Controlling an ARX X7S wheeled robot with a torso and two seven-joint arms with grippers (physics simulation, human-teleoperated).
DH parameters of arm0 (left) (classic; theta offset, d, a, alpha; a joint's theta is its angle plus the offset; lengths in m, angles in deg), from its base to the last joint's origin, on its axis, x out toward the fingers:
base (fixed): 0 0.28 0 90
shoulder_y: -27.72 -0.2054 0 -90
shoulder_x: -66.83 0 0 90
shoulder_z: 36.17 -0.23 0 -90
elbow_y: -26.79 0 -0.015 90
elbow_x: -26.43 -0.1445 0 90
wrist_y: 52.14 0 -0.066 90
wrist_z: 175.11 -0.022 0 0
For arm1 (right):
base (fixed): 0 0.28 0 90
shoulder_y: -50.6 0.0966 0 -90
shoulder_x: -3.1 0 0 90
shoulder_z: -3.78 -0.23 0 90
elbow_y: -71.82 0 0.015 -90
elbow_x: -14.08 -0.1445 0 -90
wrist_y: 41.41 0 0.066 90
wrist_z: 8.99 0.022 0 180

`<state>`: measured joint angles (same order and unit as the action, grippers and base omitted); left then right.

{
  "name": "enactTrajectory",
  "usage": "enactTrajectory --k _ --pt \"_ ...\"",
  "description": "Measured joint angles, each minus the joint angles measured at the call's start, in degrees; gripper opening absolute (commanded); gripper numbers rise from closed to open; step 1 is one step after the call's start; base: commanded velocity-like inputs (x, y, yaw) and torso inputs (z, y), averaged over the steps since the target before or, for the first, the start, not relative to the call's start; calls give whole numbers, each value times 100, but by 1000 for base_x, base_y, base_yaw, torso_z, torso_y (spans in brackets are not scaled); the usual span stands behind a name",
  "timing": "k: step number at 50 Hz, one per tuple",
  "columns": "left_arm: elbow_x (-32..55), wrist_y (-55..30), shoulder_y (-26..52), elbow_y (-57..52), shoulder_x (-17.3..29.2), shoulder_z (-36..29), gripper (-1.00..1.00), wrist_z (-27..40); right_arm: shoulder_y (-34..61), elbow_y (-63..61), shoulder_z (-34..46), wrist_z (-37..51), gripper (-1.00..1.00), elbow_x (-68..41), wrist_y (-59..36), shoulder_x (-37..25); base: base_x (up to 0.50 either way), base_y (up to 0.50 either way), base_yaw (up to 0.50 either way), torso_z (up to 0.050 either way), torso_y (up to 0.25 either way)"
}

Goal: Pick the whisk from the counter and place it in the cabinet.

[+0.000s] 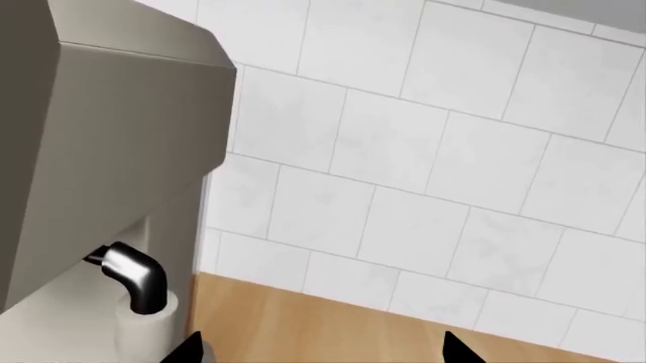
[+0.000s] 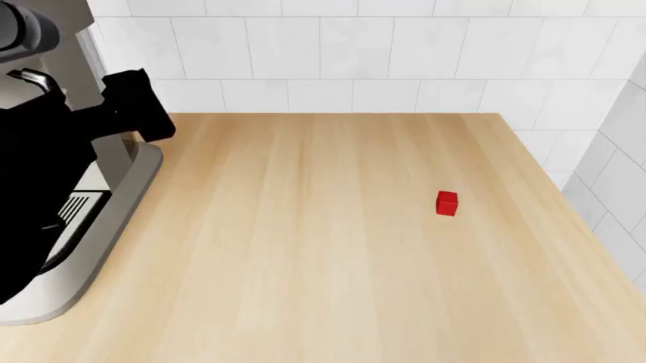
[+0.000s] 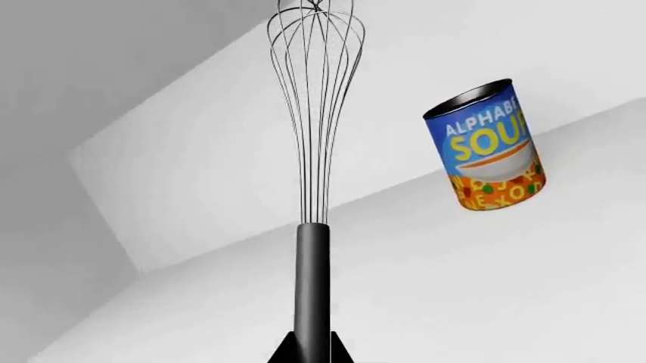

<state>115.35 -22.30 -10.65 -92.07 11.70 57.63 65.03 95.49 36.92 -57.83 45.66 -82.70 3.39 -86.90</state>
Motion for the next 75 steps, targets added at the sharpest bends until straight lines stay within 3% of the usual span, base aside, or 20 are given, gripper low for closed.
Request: enactTrajectory --k 45,46,75 --pt "111 117 -76 -64 64 -30 100 65 -1 469 1115 385 -100 -896 468 0 0 0 0 0 0" --pt "111 119 -77 -64 65 -31 100 65 -1 470 1124 386 100 -907 470 0 0 0 0 0 0" --pt "123 180 -80 -66 104 -78 100 66 11 439 1153 274 100 -1060 581 0 0 0 0 0 0"
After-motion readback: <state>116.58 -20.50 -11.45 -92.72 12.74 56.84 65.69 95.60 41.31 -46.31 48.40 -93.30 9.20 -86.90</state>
